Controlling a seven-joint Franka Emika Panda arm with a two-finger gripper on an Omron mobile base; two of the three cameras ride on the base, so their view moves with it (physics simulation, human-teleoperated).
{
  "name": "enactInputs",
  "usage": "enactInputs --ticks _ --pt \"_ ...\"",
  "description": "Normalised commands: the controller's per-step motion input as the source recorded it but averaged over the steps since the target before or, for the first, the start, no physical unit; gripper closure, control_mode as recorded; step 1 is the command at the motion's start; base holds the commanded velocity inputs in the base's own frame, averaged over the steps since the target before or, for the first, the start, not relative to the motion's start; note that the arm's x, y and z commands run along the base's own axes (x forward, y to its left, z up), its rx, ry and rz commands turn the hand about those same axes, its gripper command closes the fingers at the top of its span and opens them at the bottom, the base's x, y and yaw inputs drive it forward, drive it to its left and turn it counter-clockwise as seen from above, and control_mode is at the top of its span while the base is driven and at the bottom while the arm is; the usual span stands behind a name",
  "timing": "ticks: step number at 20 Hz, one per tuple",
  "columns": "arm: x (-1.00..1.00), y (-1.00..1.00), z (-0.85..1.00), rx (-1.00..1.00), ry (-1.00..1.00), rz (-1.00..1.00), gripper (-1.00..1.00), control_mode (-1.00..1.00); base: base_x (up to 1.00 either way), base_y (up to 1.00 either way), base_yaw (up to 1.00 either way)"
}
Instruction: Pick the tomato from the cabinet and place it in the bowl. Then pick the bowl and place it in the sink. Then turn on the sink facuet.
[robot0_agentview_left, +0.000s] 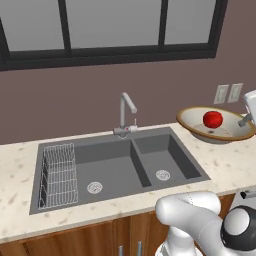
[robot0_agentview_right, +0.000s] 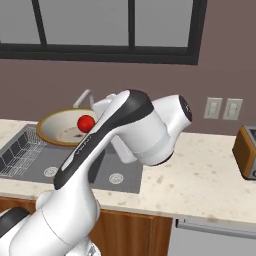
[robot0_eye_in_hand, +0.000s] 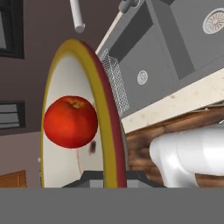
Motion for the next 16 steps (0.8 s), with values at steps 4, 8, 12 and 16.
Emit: enactInputs --ticks 4,8,12,16 --pt "0.0 0.0 0.0 0.0 0.0 0.0 1.0 1.0 0.3 0.0 0.02" --pt "0.0 0.0 0.0 0.0 0.0 0.0 1.0 1.0 0.0 0.1 0.06" --pt "0.0 0.05 -0.06 0.0 0.03 0.03 1.0 -1.0 0.0 0.04 0.02" --pt "-0.23 0.46 -0.26 -0.06 0.07 0.12 1.0 -1.0 0.0 0.0 0.0"
